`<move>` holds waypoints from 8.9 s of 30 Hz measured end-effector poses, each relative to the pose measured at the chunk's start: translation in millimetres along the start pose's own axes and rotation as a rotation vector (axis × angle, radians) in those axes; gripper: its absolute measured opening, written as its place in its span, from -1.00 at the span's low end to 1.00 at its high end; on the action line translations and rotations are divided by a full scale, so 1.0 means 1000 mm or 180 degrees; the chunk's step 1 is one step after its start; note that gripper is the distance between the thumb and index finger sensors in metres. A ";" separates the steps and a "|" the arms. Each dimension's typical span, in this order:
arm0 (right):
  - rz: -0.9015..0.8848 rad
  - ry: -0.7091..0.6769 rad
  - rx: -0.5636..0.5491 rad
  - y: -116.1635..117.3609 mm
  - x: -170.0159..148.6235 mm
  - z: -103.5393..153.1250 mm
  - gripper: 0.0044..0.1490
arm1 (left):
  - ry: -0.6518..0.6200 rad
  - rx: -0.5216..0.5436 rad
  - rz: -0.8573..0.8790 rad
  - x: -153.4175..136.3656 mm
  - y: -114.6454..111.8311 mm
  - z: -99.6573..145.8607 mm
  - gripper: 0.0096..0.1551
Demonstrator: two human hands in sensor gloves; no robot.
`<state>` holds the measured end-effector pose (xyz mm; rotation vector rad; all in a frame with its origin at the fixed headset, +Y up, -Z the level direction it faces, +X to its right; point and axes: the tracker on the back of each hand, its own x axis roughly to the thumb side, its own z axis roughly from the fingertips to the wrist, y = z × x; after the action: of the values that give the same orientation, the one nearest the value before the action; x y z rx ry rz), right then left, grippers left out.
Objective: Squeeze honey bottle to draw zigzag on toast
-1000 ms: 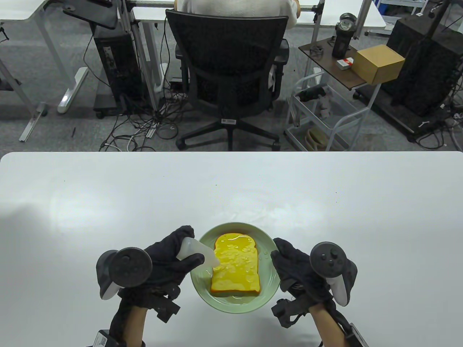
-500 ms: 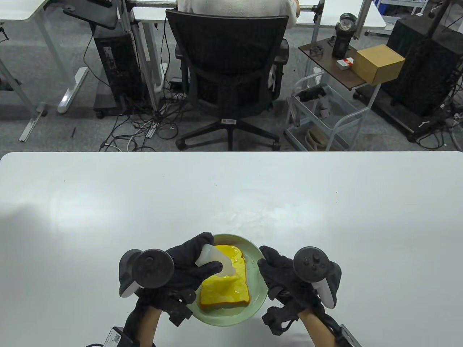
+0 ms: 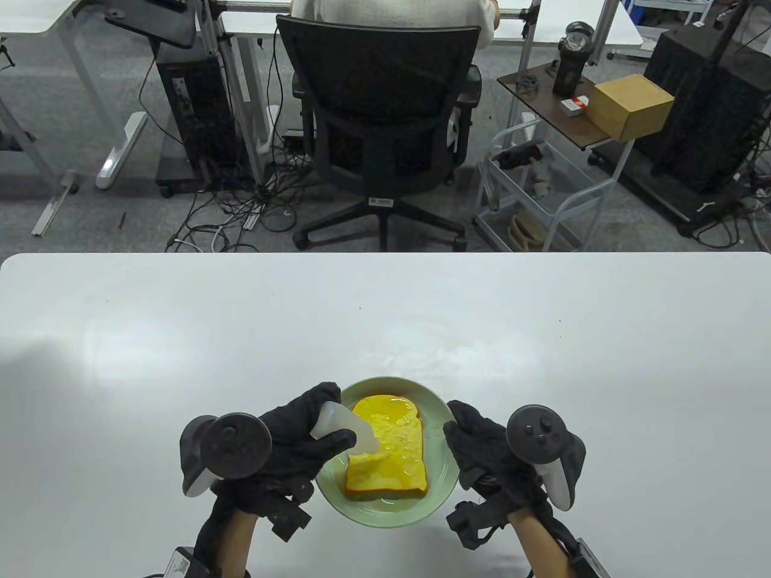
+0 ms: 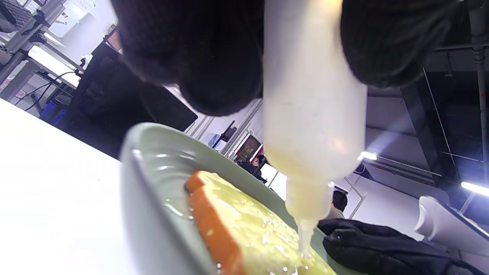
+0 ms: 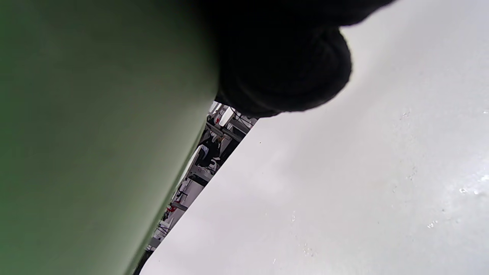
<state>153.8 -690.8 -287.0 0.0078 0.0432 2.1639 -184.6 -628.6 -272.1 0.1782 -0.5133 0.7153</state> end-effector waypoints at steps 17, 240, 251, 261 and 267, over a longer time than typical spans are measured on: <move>-0.0133 0.0038 -0.0083 -0.014 -0.002 -0.001 -0.35 | 0.0108 0.0091 0.0044 -0.010 0.019 0.008 -0.04; 0.0849 0.0952 0.1275 0.028 -0.041 -0.012 -0.25 | -0.0070 -0.0685 0.0472 -0.005 -0.030 -0.012 0.03; 0.1209 0.0824 0.0895 0.027 -0.035 -0.011 -0.38 | -0.0167 -0.0680 0.0537 -0.005 -0.033 -0.013 -0.01; 0.0870 0.0661 0.0370 0.000 -0.025 -0.006 -0.38 | -0.0181 -0.0673 0.0571 -0.005 -0.033 -0.014 -0.03; 0.0595 0.0563 -0.0407 -0.043 -0.025 -0.001 -0.22 | -0.0142 -0.0605 0.0499 -0.006 -0.033 -0.013 -0.03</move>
<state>203.4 -687.0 -289.2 -0.2625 0.0057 2.3452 -161.1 -652.1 -285.6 -0.0242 -0.6394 0.8117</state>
